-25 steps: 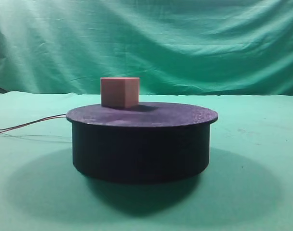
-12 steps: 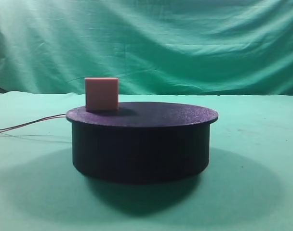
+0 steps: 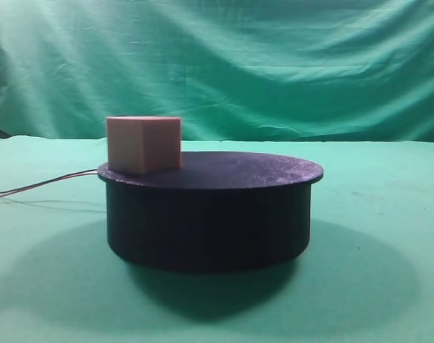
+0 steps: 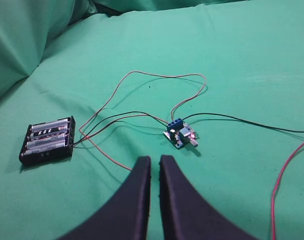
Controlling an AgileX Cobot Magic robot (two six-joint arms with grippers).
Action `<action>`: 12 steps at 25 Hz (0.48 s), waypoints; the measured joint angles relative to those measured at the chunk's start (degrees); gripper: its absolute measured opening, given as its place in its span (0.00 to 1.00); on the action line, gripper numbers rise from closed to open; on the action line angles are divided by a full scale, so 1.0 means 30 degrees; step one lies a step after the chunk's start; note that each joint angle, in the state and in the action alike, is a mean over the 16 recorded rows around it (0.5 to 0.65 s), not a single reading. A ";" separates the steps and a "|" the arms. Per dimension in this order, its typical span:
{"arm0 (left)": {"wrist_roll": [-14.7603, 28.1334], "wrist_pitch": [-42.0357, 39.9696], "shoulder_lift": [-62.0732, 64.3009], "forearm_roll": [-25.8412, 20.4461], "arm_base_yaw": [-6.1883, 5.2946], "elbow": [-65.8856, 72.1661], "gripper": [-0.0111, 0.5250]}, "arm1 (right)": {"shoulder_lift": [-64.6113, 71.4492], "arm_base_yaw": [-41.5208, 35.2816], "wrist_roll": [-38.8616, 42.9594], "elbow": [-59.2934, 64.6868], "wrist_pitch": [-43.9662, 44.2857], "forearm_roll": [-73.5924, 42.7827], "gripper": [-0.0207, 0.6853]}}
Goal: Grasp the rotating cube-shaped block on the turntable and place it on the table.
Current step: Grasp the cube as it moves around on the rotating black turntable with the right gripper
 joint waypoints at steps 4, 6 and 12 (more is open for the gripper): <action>0.0000 0.0000 0.0000 0.0000 0.0000 0.0000 0.02 | 0.3336 0.1958 -0.0100 -0.1272 0.1218 -0.0470 0.03; 0.0000 0.0000 0.0000 0.0000 0.0000 0.0000 0.02 | 0.5132 0.3176 0.0201 -0.2041 0.1678 -0.0954 0.03; 0.0000 0.0000 0.0000 0.0000 0.0000 0.0000 0.02 | 1.0026 0.6963 0.1899 -0.4516 0.2077 -0.2398 0.09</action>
